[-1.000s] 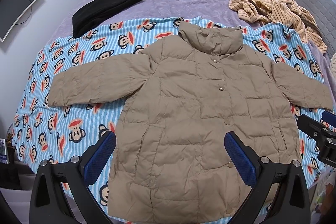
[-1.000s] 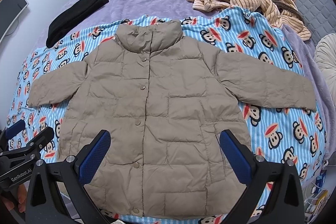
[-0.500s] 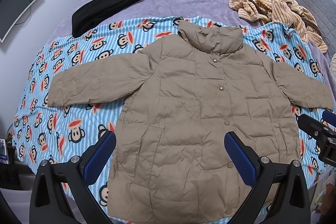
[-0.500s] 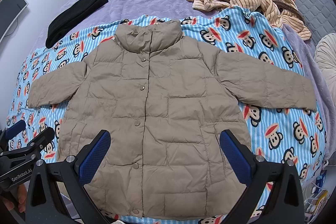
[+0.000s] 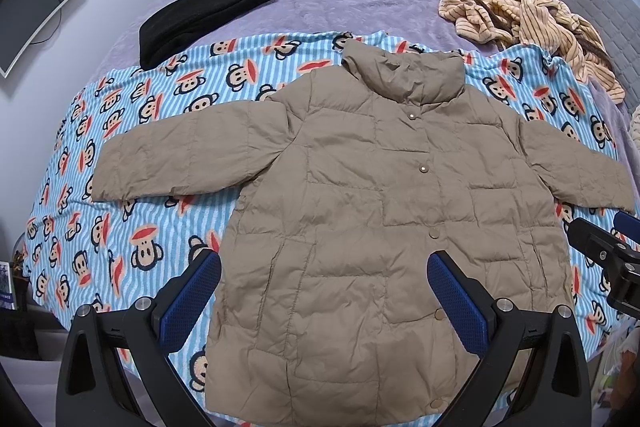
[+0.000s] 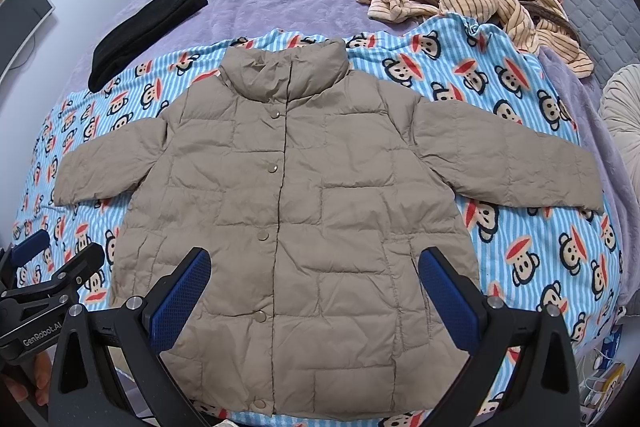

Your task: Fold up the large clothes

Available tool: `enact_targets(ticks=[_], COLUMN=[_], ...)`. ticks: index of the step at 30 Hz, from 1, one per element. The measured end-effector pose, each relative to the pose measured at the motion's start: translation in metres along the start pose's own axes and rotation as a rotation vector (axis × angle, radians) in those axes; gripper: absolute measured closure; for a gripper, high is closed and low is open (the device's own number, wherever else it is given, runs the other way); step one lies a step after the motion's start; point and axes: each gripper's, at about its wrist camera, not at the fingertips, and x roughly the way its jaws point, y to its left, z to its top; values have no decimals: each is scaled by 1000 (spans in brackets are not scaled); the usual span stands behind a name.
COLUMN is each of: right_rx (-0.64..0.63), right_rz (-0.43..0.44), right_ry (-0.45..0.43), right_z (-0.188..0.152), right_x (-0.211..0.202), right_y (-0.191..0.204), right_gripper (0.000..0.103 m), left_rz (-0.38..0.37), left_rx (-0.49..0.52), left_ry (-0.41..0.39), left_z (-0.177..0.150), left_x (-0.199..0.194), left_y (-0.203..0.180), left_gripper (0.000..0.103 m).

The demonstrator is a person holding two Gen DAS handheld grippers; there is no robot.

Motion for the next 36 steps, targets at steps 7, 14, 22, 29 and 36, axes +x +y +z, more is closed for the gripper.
enact_targets(ticks=[7, 14, 22, 29, 36], right_rx=[-1, -4, -9, -9, -9], right_rz=[0, 1, 0, -1, -1], right_ry=[0, 2, 1, 1, 2], right_z=[0, 0, 0, 1, 1], right_x=[0, 1, -2, -1, -1], right_y=[1, 1, 9, 8, 9], right_gripper=[0, 0, 0, 0, 0], left_rz=[0, 1, 0, 0, 0], left_rx=[-1, -14, -13, -14, -13], left_ry=[2, 8, 8, 9, 8], left_z=[0, 0, 0, -1, 0], left_x=[0, -2, -2, -2, -2], left_y=[0, 6, 6, 6, 6], left_gripper=[0, 0, 0, 0, 0])
